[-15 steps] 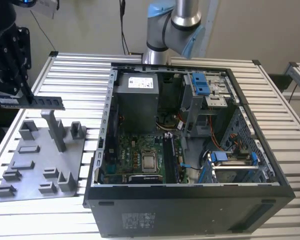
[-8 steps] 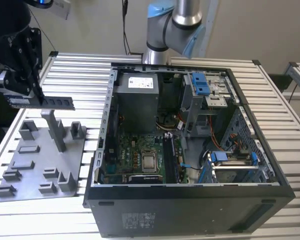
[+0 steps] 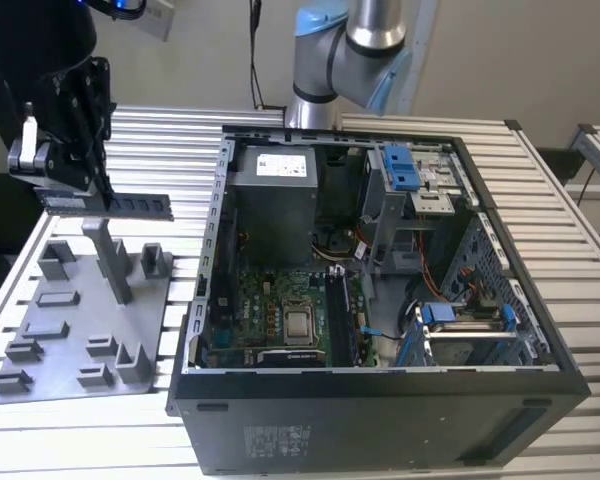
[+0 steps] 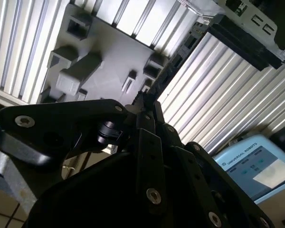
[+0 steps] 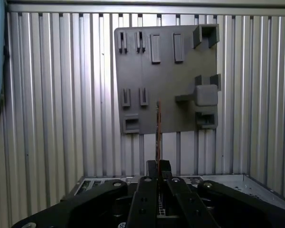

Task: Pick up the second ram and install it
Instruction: 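Pick up the second ram and move it above second insertion slot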

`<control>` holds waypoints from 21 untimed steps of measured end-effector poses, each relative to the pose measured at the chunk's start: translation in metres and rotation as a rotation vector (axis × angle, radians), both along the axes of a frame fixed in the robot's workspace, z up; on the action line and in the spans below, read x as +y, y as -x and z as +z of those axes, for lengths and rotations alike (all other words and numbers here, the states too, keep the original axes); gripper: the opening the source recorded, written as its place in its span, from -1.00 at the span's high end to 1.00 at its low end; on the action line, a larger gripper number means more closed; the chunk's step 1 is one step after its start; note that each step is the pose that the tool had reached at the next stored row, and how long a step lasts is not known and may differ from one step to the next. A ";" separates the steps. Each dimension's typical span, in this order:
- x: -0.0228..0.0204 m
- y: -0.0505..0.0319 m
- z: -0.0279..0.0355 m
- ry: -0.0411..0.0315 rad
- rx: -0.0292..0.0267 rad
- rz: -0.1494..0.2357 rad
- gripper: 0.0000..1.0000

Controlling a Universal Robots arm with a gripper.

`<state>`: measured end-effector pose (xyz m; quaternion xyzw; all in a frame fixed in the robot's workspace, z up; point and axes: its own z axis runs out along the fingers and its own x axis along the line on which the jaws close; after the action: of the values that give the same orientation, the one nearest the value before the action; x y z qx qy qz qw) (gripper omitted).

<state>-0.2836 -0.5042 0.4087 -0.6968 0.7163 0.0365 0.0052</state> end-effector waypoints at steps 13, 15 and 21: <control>0.0000 -0.0524 0.0000 -0.0001 0.0234 0.000 0.72; 0.0000 -0.0615 0.0000 0.0000 0.0291 0.000 0.72; 0.0000 -0.0887 0.0000 0.0000 0.0451 0.000 0.72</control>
<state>-0.1949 -0.5042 0.4087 -0.6958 0.7162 0.0522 -0.0110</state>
